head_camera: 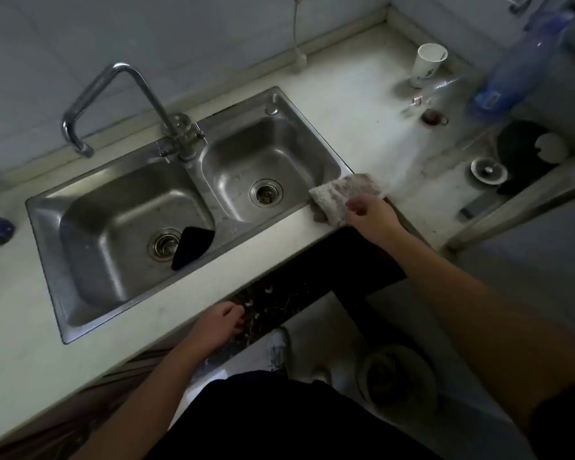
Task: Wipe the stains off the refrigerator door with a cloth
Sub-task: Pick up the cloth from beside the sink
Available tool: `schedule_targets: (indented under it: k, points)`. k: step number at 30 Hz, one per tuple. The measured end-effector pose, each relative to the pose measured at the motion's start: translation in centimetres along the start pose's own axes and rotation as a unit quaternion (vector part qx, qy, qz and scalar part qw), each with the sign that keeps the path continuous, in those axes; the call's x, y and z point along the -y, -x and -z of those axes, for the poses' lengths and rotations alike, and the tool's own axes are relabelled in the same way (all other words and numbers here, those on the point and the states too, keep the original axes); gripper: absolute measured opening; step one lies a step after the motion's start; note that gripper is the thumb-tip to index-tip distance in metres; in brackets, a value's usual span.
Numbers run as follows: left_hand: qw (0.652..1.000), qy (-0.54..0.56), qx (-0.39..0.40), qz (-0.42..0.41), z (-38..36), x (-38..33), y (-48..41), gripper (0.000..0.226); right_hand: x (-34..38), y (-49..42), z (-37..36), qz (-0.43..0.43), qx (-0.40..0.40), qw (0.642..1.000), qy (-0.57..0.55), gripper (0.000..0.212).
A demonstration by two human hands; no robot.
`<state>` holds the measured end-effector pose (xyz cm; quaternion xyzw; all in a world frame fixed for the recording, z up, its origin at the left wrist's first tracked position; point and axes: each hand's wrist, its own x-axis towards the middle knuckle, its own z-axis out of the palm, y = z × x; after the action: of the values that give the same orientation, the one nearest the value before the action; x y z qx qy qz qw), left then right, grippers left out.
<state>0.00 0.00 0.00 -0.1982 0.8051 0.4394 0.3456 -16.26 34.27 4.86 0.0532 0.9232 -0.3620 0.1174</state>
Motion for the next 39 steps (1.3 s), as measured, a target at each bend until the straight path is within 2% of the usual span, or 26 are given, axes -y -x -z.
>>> schedule_targets:
  k: [2,6,11,15,18,22,25,29,32,35,39]
  points:
    - [1.0,-0.008,-0.002,0.009,0.1,-0.3,-0.9,0.024,0.8,-1.7,-0.1,0.024,0.017,0.997,0.07,0.039]
    - [0.999,-0.035,0.003,0.005,0.1,0.0,-1.5,0.026,0.9,-3.4,-1.1,0.057,0.066,0.967,0.24,0.062]
    - [0.999,-0.037,-0.014,0.021,0.1,1.4,-1.6,0.028,-0.1,-4.5,-2.3,0.074,0.082,0.938,0.328,0.088]
    - [0.998,-0.007,-0.051,0.047,-0.5,3.0,-1.0,0.026,-1.4,-5.3,-2.0,0.127,0.062,0.931,0.337,0.08]
    - [0.996,0.011,-0.062,0.064,-1.1,4.1,-0.3,0.027,-1.9,-5.4,-1.6,0.164,0.048,0.928,0.332,0.059]
    - [0.993,0.039,-0.045,0.104,-1.5,5.7,1.1,0.032,-0.9,-4.3,-1.8,0.15,0.059,0.934,0.32,0.05]
    - [0.989,0.057,-0.07,0.118,-2.0,6.8,3.0,0.033,-0.5,-1.9,-2.2,0.141,0.065,0.949,0.275,0.037]
    - [0.977,0.115,-0.103,0.145,-2.8,8.7,7.6,0.029,0.6,2.9,-5.1,0.178,0.116,0.958,0.191,0.031]
    - [0.955,0.182,-0.14,0.188,-4.6,12.3,11.9,0.028,2.4,7.0,-9.2,0.191,0.176,0.957,0.127,0.033]
    - [0.926,0.246,-0.164,0.235,-7.1,17.1,16.8,0.026,5.0,11.6,-13.3,0.209,0.257,0.939,0.096,0.026]
    - [0.867,0.347,-0.22,0.282,-11.1,24.2,23.2,0.022,8.5,17.5,-18.1,0.258,0.346,0.897,0.096,0.022]
